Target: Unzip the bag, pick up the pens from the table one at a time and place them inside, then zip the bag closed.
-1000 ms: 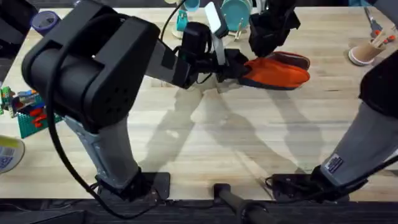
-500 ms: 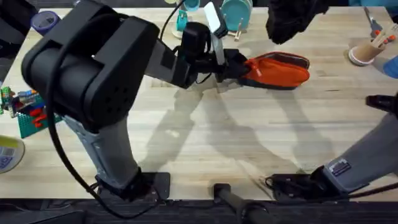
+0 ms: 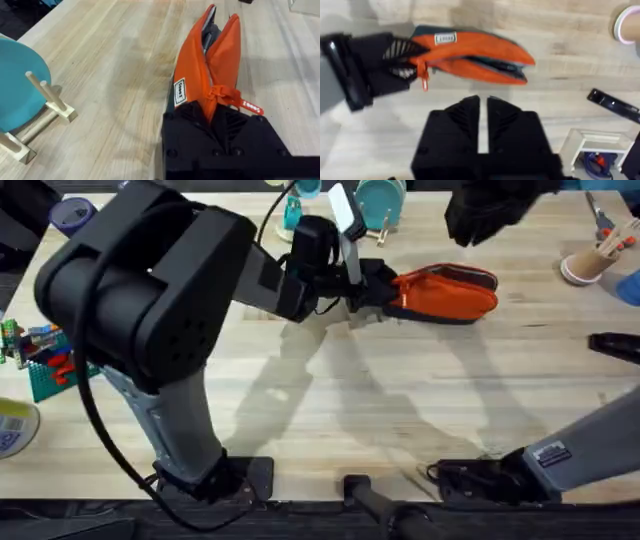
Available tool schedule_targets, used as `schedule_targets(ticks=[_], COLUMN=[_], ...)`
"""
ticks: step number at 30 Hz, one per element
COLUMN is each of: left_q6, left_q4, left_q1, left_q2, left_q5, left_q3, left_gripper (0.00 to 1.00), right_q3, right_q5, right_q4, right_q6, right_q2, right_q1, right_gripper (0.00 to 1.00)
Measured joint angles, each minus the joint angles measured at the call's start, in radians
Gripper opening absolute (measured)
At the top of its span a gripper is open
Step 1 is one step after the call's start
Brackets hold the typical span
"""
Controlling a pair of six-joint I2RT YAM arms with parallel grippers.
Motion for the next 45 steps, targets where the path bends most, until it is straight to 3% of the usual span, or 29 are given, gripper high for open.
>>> schedule_targets(ticks=[3, 8, 9, 28, 31, 41, 45], left_q6=[0.0, 0.0, 0.0, 0.0, 0.0, 0.0, 0.0], left_q4=[0.0, 0.0, 0.0, 0.0, 0.0, 0.0, 0.0], left_q1=[0.0, 0.0, 0.0, 0.0, 0.0, 0.001, 0.001], left_q2=[0.0, 0.0, 0.0, 0.0, 0.0, 0.0, 0.0], left_q5=[0.0, 0.0, 0.0, 0.003, 0.003, 0.004, 0.004], left_q3=[0.0, 0.0, 0.0, 0.0, 0.0, 0.0, 0.0], left_gripper=[0.043, 0.043, 0.043, 0.042, 0.042, 0.042, 0.042], right_q3=[0.001, 0.001, 0.001, -0.014, -0.091, -0.564, -0.697], right_q5=[-0.042, -0.085, -0.089, -0.156, -0.156, -0.243, -0.292], right_q4=[-0.042, -0.078, -0.08, -0.077, -0.035, 0.354, 0.454], right_q6=[0.008, 0.058, 0.069, 0.09, 0.091, 0.098, 0.102], right_q2=[-0.032, -0.055, -0.061, -0.465, -0.529, -0.765, -0.8], right_q1=[0.0, 0.0, 0.0, 0.0, 0.0, 0.0, 0.0], right_gripper=[0.275, 0.949, 0.982, 0.994, 0.995, 0.996, 0.996])
